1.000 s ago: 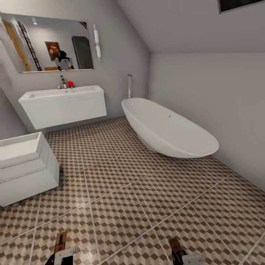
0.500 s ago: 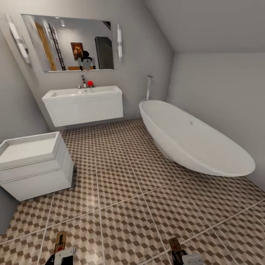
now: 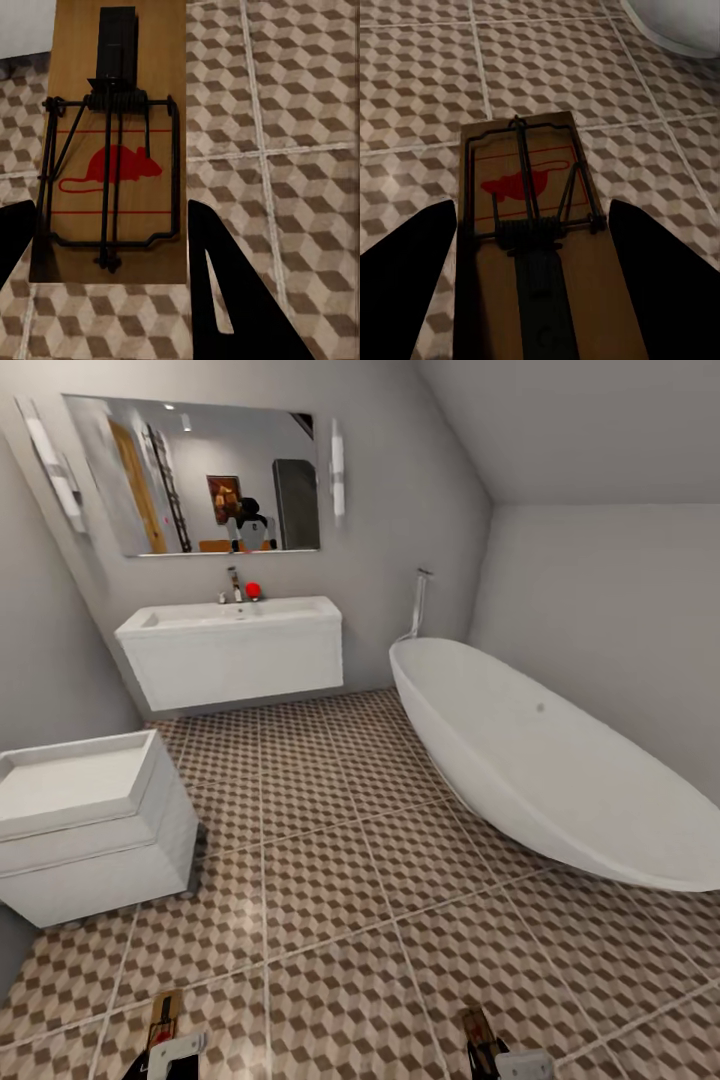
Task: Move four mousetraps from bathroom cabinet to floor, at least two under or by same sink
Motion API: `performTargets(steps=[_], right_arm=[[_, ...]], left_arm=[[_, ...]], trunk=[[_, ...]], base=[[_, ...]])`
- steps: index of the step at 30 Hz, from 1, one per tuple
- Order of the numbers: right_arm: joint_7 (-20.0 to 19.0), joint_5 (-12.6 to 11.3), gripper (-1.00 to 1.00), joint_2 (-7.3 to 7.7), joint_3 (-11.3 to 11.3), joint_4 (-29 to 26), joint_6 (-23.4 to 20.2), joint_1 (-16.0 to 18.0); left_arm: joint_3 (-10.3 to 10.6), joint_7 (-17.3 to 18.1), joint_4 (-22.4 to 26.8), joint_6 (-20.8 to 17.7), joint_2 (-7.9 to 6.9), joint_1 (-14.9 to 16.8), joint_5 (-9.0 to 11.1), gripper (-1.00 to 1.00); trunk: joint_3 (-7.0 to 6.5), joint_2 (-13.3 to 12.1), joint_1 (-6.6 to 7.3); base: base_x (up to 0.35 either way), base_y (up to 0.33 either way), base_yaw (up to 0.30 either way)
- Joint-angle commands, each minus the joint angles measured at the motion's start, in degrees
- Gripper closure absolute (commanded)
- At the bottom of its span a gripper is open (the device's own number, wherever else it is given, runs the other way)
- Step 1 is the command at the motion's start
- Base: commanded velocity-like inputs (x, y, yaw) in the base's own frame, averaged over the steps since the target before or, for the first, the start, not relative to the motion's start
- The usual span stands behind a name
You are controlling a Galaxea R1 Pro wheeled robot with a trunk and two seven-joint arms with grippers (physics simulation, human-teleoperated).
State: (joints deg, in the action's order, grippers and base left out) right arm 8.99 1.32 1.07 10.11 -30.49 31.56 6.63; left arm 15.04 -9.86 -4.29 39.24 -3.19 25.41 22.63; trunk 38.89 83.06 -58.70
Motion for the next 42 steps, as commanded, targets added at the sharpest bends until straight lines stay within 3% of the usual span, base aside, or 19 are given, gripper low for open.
performTargets(steps=[1,12,29,42], right_arm=[[0.6,0.1,1.00,0.07,0.4,0.0,0.1,0.0],[0.6,0.1,1.00,0.07,0.4,0.0,0.1,0.0],[0.6,0.2,1.00,0.07,0.4,0.0,0.1,0.0],[0.6,0.2,1.00,0.07,0.4,0.0,0.1,0.0]], left_arm=[[0.5,-0.3,-0.2,0.2,0.03,0.1,0.0,1.00],[0.5,-0.3,-0.2,0.2,0.03,0.1,0.0,1.00],[0.5,-0.3,-0.2,0.2,0.03,0.1,0.0,1.00],[0.5,-0.3,-0.2,0.2,0.03,0.1,0.0,1.00]], trunk=[[0.05,0.0,-0.03],[0.05,0.0,-0.03],[0.05,0.0,-0.03],[0.05,0.0,-0.03]], base=[[0.324,-0.126,0.000],[0.301,-0.151,0.013],[0.292,-0.130,0.255],[0.292,-0.126,0.065]])
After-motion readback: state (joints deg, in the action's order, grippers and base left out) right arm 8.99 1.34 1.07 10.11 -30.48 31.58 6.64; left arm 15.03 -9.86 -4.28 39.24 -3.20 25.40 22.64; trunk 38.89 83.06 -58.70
